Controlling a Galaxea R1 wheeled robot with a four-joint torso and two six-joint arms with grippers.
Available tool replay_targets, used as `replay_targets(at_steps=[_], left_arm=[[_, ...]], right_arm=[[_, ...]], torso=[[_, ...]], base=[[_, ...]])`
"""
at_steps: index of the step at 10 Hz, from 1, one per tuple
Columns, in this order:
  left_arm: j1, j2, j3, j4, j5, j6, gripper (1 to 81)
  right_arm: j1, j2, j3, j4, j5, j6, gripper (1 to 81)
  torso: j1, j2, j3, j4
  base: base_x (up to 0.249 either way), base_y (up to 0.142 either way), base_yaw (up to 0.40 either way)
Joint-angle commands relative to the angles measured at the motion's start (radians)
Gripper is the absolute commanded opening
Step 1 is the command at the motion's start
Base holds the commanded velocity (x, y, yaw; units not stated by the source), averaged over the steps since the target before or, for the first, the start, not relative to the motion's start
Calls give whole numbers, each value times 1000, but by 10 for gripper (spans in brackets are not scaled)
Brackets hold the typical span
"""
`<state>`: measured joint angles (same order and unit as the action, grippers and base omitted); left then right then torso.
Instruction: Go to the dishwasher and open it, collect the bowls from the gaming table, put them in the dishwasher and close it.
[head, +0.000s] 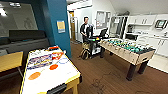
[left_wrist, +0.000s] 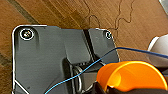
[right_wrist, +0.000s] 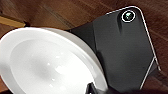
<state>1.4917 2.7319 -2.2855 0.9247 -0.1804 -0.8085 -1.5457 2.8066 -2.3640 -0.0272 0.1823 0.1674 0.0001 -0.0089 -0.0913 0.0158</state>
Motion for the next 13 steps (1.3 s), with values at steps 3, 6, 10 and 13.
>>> replay_targets(at_steps=[3, 6, 10, 13], left_arm=[[-34, -18, 11, 13, 15, 2, 10], [-31, -12, -8, 3, 10, 2, 10], [-29, -4, -23, 3, 9, 2, 10], [-27, -7, -23, 3, 7, 0, 10]], right_arm=[[34, -5, 11, -22, -40, -3, 10], [37, 1, 0, -22, -41, -3, 10], [34, 4, -1, -26, -40, -3, 10], [35, 6, -3, -28, -41, -3, 10]], torso=[[0, 0, 0, 0], [0, 0, 0, 0], [0, 0, 0, 0], [0, 0, 0, 0]], base=[[0, 0, -400], [0, 0, -400], [0, 0, -400], [0, 0, -400]])
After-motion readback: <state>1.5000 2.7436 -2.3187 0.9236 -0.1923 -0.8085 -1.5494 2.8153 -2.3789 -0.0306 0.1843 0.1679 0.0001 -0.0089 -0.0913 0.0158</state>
